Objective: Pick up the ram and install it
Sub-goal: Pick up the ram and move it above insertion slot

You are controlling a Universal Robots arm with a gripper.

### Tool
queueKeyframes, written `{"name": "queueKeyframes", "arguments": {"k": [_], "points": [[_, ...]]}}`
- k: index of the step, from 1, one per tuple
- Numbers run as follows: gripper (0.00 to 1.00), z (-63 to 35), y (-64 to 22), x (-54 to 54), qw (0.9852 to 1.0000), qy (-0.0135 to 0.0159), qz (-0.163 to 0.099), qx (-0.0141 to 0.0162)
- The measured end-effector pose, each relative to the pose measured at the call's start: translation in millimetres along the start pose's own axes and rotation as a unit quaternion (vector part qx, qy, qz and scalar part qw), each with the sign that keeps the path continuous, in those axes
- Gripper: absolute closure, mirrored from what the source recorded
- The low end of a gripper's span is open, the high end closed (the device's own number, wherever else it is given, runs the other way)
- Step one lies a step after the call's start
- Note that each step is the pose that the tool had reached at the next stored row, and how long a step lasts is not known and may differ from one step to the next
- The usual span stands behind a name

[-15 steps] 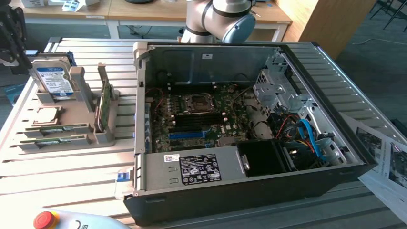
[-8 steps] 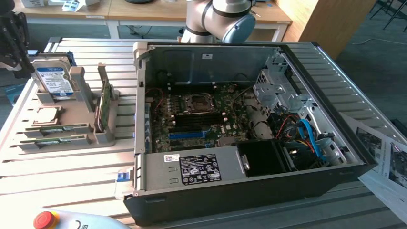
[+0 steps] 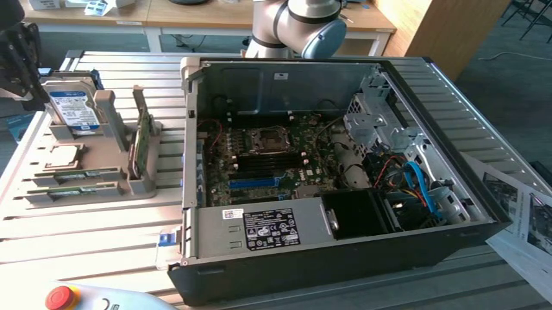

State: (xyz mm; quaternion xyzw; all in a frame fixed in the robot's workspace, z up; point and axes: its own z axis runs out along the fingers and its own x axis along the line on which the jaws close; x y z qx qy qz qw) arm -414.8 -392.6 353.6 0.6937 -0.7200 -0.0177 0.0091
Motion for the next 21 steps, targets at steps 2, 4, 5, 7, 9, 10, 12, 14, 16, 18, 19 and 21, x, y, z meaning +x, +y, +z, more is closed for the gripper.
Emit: {"name": "queueKeyframes", "arguments": {"k": [2, 4, 5, 7, 9, 10, 12, 14, 16, 18, 19, 21], "points": [[0.76, 1.9, -0.1, 0.0, 1.0000, 0.0000, 0.000, 0.0000], [0.76, 4.0, -0.1, 0.1, 1.0000, 0.0000, 0.000, 0.0000], [0.76, 5.0, -0.2, 0.1, 1.0000, 0.0000, 0.000, 0.0000], [0.76, 6.8, -0.3, 0.1, 1.0000, 0.0000, 0.000, 0.0000], [0.76, 10.4, -0.4, 0.1, 1.0000, 0.0000, 0.000, 0.0000], [0.76, 11.5, -0.4, 0.1, 1.0000, 0.0000, 0.000, 0.0000], [0.76, 13.6, -0.5, 0.2, 1.0000, 0.0000, 0.000, 0.0000], [0.76, 21.0, -0.8, 0.2, 1.0000, 0.0000, 0.000, 0.0000], [0.76, 30.3, -1.1, 0.4, 1.0000, 0.0000, 0.000, 0.0000], [0.76, 32.9, -1.2, 0.4, 1.0000, 0.0000, 0.000, 0.0000], [0.76, 34.3, -1.3, 0.4, 1.0000, 0.0000, 0.000, 0.0000], [0.76, 36.8, -1.4, 0.4, 1.0000, 0.0000, 0.000, 0.0000]]}}
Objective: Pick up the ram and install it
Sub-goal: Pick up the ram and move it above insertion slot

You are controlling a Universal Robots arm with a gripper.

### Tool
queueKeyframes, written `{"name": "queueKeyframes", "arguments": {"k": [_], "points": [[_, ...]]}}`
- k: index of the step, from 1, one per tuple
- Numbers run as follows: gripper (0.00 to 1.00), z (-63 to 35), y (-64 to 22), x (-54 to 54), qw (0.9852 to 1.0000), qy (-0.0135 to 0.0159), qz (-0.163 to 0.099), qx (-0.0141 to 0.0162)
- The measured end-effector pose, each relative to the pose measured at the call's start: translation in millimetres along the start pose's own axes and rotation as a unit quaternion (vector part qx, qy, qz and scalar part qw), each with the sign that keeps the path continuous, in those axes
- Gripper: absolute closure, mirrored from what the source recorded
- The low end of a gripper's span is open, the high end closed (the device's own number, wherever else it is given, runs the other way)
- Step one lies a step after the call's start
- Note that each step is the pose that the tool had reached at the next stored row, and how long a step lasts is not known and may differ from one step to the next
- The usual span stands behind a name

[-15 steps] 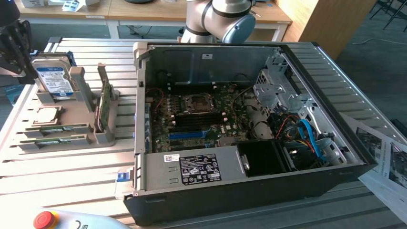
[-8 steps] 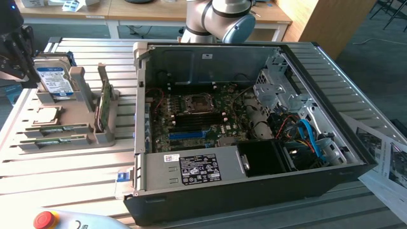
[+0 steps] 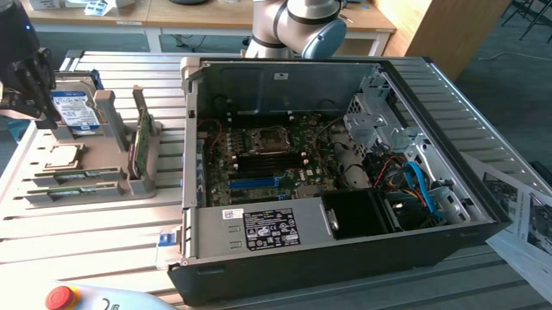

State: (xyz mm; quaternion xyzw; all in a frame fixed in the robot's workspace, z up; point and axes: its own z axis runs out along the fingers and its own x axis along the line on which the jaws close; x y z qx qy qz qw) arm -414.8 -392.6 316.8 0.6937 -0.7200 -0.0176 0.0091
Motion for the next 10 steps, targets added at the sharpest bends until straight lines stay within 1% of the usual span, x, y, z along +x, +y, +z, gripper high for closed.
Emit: {"name": "queueKeyframes", "arguments": {"k": [10], "points": [[0.76, 13.9, -0.5, 0.2, 1.0000, 0.0000, 0.000, 0.0000]]}}
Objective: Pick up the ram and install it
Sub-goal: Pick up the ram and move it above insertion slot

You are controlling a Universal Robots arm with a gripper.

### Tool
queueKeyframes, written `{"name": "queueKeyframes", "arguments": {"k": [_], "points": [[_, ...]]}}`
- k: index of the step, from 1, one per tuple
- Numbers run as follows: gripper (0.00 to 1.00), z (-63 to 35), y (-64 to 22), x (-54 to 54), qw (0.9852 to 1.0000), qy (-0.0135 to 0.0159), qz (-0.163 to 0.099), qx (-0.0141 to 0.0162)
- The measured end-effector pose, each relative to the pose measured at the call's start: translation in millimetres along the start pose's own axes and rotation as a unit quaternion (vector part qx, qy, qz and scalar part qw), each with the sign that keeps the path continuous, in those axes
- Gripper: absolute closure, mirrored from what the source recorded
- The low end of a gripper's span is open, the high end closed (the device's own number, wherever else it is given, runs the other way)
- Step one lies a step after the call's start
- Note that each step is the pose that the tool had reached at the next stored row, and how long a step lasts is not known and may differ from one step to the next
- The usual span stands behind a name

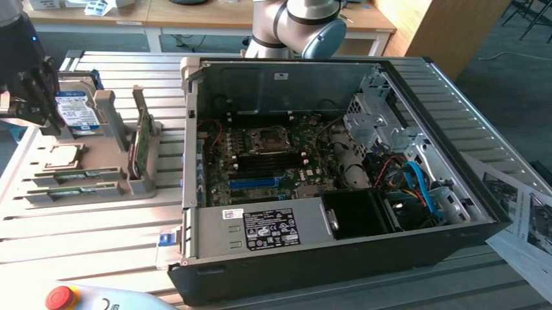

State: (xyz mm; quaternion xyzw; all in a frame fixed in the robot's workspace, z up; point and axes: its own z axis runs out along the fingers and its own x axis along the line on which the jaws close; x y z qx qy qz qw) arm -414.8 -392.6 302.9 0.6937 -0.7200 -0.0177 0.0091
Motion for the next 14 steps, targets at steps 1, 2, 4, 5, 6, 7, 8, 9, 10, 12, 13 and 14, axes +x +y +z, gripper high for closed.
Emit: {"name": "queueKeyframes", "arguments": {"k": [1, 2, 4, 5, 6, 7, 8, 9, 10, 12, 13, 14], "points": [[0.76, 1.7, -0.1, 0.0, 1.0000, 0.0000, 0.000, 0.0000], [0.76, 3.4, -0.1, 0.0, 1.0000, 0.0000, 0.000, 0.0000], [0.76, 6.5, -0.3, 0.1, 1.0000, 0.0001, 0.000, -0.0001], [0.76, 8.0, -0.3, 0.1, 1.0000, 0.0000, 0.000, 0.0000], [0.76, 9.6, -0.4, 0.1, 1.0000, 0.0000, 0.000, 0.0000], [0.76, 11.3, -0.5, 0.1, 1.0000, 0.0000, 0.000, 0.0000], [0.76, 12.8, -0.5, 0.2, 1.0000, 0.0000, 0.000, 0.0000], [0.76, 14.1, -0.5, 0.2, 1.0000, 0.0000, 0.000, 0.0000], [0.76, 15.3, -0.6, 0.2, 1.0000, 0.0000, 0.000, 0.0000], [0.76, 17.6, -0.7, 0.2, 1.0000, 0.0000, 0.000, 0.0000], [0.76, 18.6, -0.7, 0.2, 1.0000, 0.0000, 0.000, 0.0000], [0.76, 19.7, -0.8, 0.2, 1.0000, 0.0000, 0.000, 0.0000]]}}
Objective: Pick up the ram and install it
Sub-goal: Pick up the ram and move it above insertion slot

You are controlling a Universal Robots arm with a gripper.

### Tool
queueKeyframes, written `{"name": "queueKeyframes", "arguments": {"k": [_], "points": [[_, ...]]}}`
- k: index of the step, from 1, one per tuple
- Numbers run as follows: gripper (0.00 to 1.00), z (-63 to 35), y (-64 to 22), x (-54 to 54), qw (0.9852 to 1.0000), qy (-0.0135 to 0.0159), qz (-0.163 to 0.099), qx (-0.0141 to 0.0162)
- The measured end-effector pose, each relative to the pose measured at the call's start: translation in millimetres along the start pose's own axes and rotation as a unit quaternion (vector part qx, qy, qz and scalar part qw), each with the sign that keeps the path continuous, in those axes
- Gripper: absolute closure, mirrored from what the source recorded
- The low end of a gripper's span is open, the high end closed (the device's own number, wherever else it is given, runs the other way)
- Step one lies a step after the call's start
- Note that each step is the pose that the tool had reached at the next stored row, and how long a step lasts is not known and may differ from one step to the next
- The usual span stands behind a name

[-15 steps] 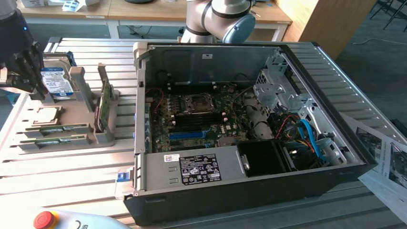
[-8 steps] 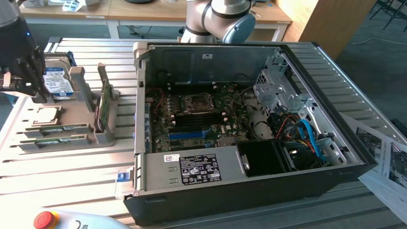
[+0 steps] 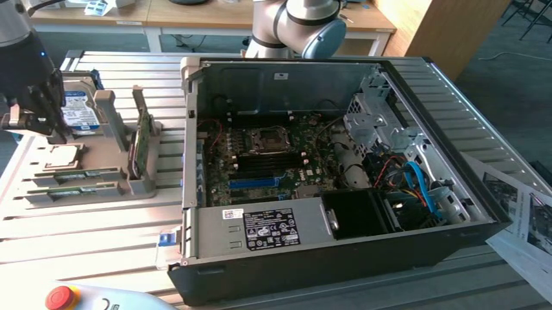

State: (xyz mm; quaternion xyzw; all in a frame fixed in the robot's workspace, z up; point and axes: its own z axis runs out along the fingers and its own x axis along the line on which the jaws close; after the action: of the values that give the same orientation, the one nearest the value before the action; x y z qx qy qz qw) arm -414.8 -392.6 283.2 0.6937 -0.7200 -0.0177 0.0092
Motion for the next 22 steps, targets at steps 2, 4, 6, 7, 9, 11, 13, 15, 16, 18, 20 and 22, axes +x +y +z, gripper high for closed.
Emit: {"name": "queueKeyframes", "arguments": {"k": [2, 4, 6, 7, 9, 11, 13, 15, 16, 18, 20, 22], "points": [[0.76, 2.2, -0.1, 0.0, 1.0000, 0.0000, 0.000, 0.0000], [0.76, 4.9, -0.2, 0.0, 1.0000, 0.0000, 0.000, 0.0001], [0.76, 8.1, -0.3, 0.1, 1.0000, 0.0000, 0.000, 0.0000], [0.76, 9.7, -0.4, 0.1, 1.0000, 0.0000, 0.000, 0.0000], [0.76, 12.4, -0.5, 0.1, 1.0000, 0.0000, 0.000, 0.0000], [0.76, 15.1, -0.6, 0.2, 1.0000, 0.0000, 0.000, 0.0001], [0.76, 17.6, -0.7, 0.2, 1.0000, 0.0000, 0.000, 0.0000], [0.76, 19.8, -0.8, 0.2, 1.0000, 0.0000, 0.000, 0.0000], [0.76, 21.0, -0.8, 0.2, 1.0000, 0.0000, 0.000, 0.0000], [0.76, 23.2, -0.9, 0.3, 1.0000, 0.0000, 0.000, 0.0000], [0.76, 24.6, -0.9, 0.3, 1.0000, 0.0000, 0.000, 0.0000], [0.76, 24.6, -0.9, 0.3, 1.0000, 0.0001, 0.000, -0.0002]]}}
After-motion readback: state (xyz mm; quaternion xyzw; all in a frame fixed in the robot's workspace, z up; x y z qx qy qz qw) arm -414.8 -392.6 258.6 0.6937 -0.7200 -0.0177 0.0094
